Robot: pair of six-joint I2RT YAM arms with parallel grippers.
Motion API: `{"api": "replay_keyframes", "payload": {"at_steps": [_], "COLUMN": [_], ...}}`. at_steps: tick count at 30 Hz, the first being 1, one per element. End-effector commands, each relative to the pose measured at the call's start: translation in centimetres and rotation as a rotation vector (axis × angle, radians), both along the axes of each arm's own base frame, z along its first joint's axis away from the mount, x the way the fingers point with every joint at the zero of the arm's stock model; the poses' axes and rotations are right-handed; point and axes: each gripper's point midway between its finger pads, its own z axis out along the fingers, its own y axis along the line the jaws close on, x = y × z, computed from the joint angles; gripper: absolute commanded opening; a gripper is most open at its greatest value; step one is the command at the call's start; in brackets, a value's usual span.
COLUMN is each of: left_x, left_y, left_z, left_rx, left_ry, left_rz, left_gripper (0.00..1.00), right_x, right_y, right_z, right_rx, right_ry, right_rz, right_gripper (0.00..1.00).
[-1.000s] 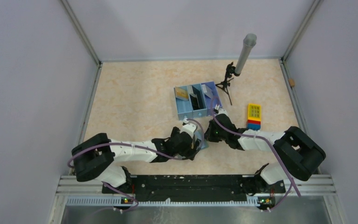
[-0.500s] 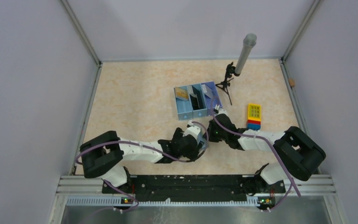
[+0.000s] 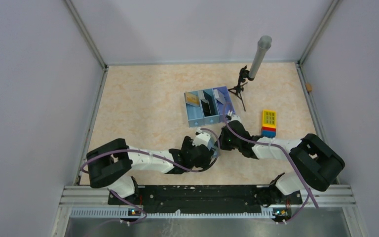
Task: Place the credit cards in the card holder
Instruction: Insert the credit card into the card holder.
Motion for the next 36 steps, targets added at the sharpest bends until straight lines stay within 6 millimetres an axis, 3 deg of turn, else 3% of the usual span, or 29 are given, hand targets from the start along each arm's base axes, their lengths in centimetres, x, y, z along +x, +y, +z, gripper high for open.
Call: {"api": "replay_keyframes", "payload": {"at_steps": [1,10,12,28,36], "left_x": [1.5,2.0,2.0,-0.9,-1.1], "left_y": [1.3,1.7,1.1,-1.5,-0.8], "left_z": [0.6,0.8,1.1,3.8,3.9], "left_rx": [-0.027,-0.049,-0.079,-0.266,-0.398], "left_ry": [-0.054,-0.072,-0.072,0.028,0.213], "left_rz": [0.142,0.208,0.192,0.008,0.173], "left_gripper": [0.97,0.98,0.99,0.99,0.99], "right_x": [-2.2,-2.2,-2.2,-2.2,-2.7], "right_y": [-1.3,-1.3,-1.2,-1.2,-0.6], "right_z": [-2.3,-2.4,-2.4,-2.1,-0.9], "right_rx": [-0.077,-0.079,-0.076,-0.071,-0.022], "right_ry": [0.072,0.074,0.076,0.072,0.065], "right_rz": [0.022,0.025,0.028,0.028,0.059], "right_gripper": [0.0,0.0,0.0,0.0,0.0]}}
